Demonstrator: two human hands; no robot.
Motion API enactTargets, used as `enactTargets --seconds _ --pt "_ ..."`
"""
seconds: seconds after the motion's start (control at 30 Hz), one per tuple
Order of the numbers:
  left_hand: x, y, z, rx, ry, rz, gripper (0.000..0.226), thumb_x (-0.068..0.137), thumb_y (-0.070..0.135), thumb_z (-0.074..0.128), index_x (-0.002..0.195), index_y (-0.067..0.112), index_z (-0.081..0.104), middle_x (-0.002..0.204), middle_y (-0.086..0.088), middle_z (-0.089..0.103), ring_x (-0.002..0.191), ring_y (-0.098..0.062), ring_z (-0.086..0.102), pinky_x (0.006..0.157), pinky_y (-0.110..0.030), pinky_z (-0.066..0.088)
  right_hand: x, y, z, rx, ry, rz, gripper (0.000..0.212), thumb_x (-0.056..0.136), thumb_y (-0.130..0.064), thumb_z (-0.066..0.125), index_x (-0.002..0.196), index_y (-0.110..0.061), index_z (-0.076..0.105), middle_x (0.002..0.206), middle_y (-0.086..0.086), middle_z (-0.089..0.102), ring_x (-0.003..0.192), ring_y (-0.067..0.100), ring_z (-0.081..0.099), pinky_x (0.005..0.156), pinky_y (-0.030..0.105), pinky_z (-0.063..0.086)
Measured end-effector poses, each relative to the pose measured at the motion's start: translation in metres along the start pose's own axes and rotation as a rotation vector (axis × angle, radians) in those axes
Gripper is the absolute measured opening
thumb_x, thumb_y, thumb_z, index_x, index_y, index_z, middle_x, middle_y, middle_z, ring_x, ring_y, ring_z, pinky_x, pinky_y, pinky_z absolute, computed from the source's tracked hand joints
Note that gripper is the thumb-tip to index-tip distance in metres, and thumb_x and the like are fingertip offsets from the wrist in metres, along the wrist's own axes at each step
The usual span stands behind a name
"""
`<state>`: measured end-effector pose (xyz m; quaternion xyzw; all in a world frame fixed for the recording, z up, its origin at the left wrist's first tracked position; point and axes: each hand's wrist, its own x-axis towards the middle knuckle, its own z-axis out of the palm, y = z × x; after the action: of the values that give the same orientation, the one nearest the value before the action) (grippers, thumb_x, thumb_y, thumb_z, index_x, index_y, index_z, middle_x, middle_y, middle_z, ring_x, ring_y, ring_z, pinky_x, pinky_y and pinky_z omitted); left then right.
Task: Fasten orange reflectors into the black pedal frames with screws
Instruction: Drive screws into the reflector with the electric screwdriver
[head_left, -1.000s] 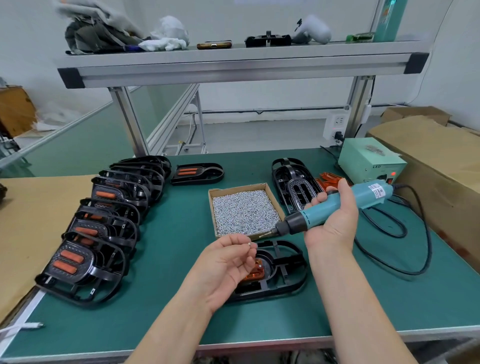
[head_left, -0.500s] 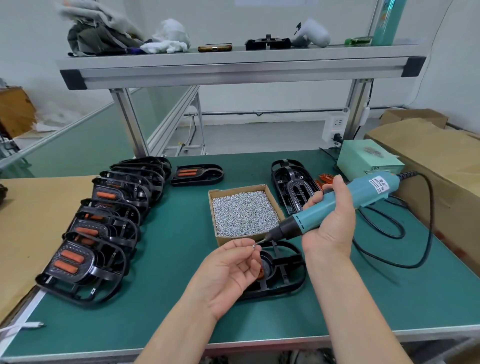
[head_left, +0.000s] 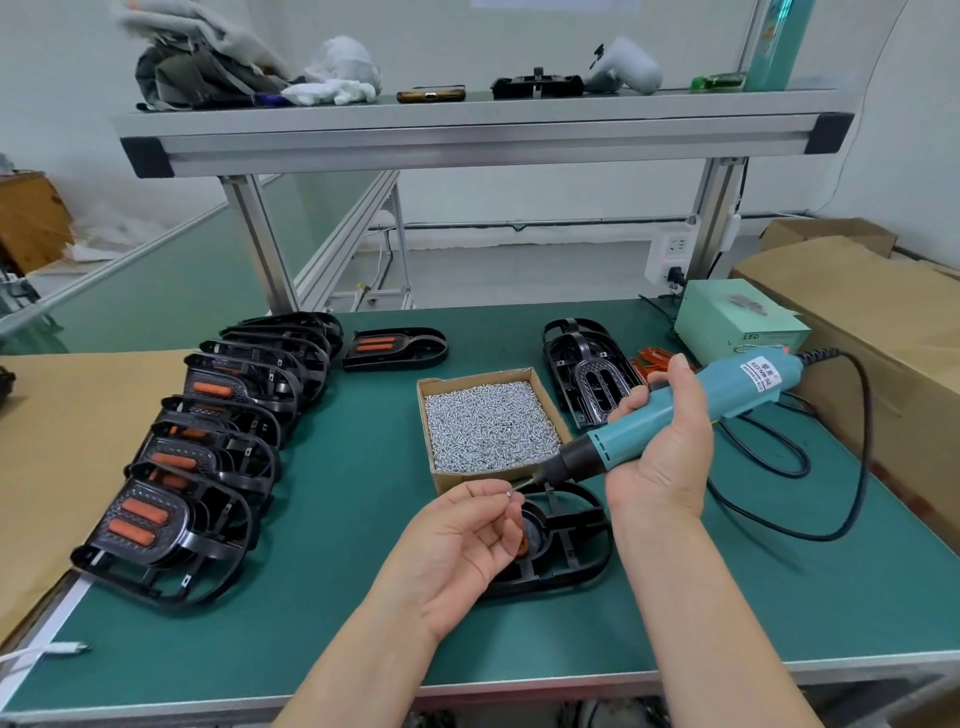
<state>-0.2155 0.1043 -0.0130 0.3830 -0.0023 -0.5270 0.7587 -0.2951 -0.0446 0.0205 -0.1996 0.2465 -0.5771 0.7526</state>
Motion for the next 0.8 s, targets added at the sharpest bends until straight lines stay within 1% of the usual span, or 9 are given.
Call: enactTargets --seconds 0.13,0.27,0.37,0.47,0.53,0.6,0.67,0.8 --pt "0.001 -0.001 -0.002 -0.008 0.010 0.001 0.014 0.069 -0.013 0.064 0.073 -0.002 0.072 0.081 -0.021 0.067 0.062 -0.021 0.064 0.055 -0.025 0.056 0.000 0.003 -0.001 -0.012 0.012 -0.005 0.033 0.088 -0.029 0.076 0.109 -0.016 0.053 0.079 -0.008 0.061 0.061 0.006 0.058 0.062 0.021 0.050" --pt "0.001 -0.003 -0.003 0.003 0.015 0.038 0.017 0.069 -0.011 0.065 0.084 -0.003 0.066 0.080 -0.020 0.068 0.062 -0.020 0.065 0.056 -0.025 0.056 -0.002 0.003 -0.001 -0.015 0.010 -0.017 0.029 0.088 -0.028 0.076 0.105 -0.016 0.056 0.078 -0.009 0.062 0.062 0.006 0.057 0.061 0.021 0.050" --pt "0.002 -0.011 -0.004 0.095 0.061 0.184 0.014 0.075 -0.010 0.065 0.086 -0.003 0.065 0.080 -0.018 0.069 0.067 -0.019 0.068 0.063 -0.024 0.058 -0.005 0.002 0.001 -0.007 0.020 -0.044 0.022 0.088 -0.026 0.077 0.098 -0.020 0.058 0.074 -0.009 0.063 0.059 0.006 0.058 0.057 0.020 0.051" --pt "0.002 -0.023 -0.002 0.230 0.123 0.384 0.012 0.082 -0.011 0.065 0.083 0.001 0.067 0.079 -0.015 0.069 0.073 -0.019 0.069 0.068 -0.026 0.058 -0.007 0.000 0.005 -0.011 0.066 -0.072 0.022 0.087 -0.025 0.077 0.095 -0.020 0.057 0.072 -0.009 0.064 0.057 0.006 0.058 0.056 0.020 0.051" --pt "0.001 -0.028 -0.001 0.329 0.146 0.496 0.015 0.082 -0.009 0.068 0.079 0.006 0.069 0.077 -0.014 0.069 0.073 -0.019 0.069 0.069 -0.028 0.057 -0.007 0.001 0.007 -0.019 0.095 -0.069 0.023 0.087 -0.024 0.077 0.094 -0.020 0.056 0.071 -0.009 0.064 0.056 0.006 0.058 0.055 0.019 0.051" --pt "0.001 -0.029 -0.001 0.420 0.165 0.580 0.025 0.083 -0.008 0.069 0.073 0.015 0.070 0.076 -0.012 0.071 0.073 -0.020 0.070 0.068 -0.027 0.057 -0.008 0.002 0.008 -0.024 0.117 -0.050 0.022 0.087 -0.023 0.077 0.093 -0.020 0.056 0.068 -0.011 0.064 0.055 0.005 0.058 0.054 0.019 0.050" --pt "0.001 -0.028 -0.003 0.485 0.165 0.630 0.028 0.083 -0.009 0.068 0.072 0.016 0.071 0.075 -0.011 0.072 0.074 -0.021 0.071 0.068 -0.026 0.058 -0.008 0.004 0.007 -0.025 0.136 -0.029 0.023 0.086 -0.022 0.077 0.094 -0.020 0.055 0.067 -0.011 0.064 0.054 0.005 0.057 0.053 0.019 0.051" --pt "0.002 -0.026 -0.009 0.539 0.131 0.649 0.024 0.084 -0.011 0.067 0.075 0.011 0.069 0.077 -0.014 0.072 0.077 -0.025 0.072 0.070 -0.028 0.059 -0.008 0.007 0.004 -0.040 0.145 -0.014 0.022 0.087 -0.022 0.076 0.090 -0.021 0.054 0.063 -0.012 0.063 0.052 0.005 0.057 0.052 0.019 0.051"
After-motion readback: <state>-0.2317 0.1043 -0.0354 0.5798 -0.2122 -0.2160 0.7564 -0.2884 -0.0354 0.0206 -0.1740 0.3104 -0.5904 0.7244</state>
